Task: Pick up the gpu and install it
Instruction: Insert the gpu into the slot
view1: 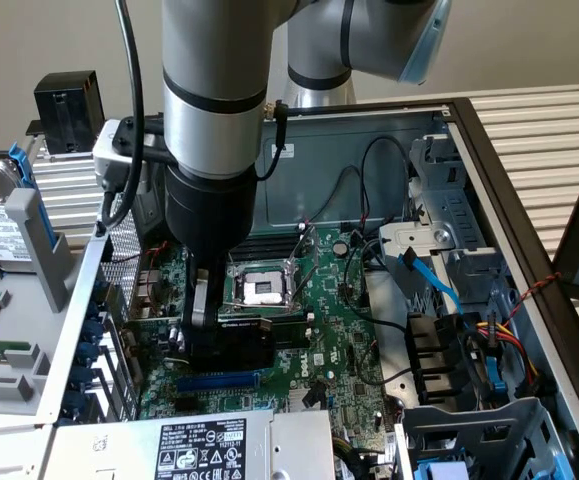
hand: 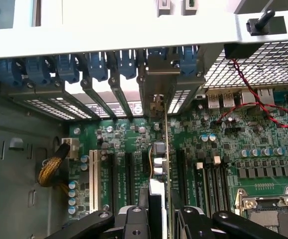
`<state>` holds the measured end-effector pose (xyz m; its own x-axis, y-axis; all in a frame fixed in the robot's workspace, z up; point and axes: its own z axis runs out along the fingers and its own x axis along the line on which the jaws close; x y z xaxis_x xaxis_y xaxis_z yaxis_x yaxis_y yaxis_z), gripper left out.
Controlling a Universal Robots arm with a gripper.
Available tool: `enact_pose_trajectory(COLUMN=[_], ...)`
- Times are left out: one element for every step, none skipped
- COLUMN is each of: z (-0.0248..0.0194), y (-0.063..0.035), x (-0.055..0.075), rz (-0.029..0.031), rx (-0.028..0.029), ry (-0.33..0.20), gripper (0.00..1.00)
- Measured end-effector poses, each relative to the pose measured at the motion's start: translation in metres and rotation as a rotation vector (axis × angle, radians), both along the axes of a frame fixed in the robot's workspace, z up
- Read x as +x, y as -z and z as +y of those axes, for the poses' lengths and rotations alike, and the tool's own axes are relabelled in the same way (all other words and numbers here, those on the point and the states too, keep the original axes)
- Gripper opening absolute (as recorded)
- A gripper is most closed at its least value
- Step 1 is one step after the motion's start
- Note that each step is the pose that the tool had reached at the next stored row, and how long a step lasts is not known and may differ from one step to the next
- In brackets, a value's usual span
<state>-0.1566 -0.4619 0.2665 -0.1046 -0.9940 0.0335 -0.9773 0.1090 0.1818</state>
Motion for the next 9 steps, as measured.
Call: enact_pose_trajectory(z=[0.0001,0.0001,0.0002,0.0002,0.0002,0.0003,0.0004,0.0006,0.0008], y=[0.0001,0.0002,0.0004,0.0007,0.0009,0.001,0.0012,0.0015,0.0016], x=[0.0,0.0,0.0,0.0001,0.0002,0.0002,0.0003,0.0004,0.0004], rz=[-0.0001,-0.0002,-0.0004,-0.0005,-0.0005,-0.0006,-0.0006,-0.0009,-0.0012], rx=[-0.0001,-0.0001,-0.0002,-0.0001,-0.0001,0.0,0.0,0.0004,0.0003], ry=[0.0,0.0,0.0,0.0,0.0,0.0,0.0,0.0,0.0], gripper=[0.27,0.27,0.27,0.27,0.27,0.27,0.27,0.27,0.27])
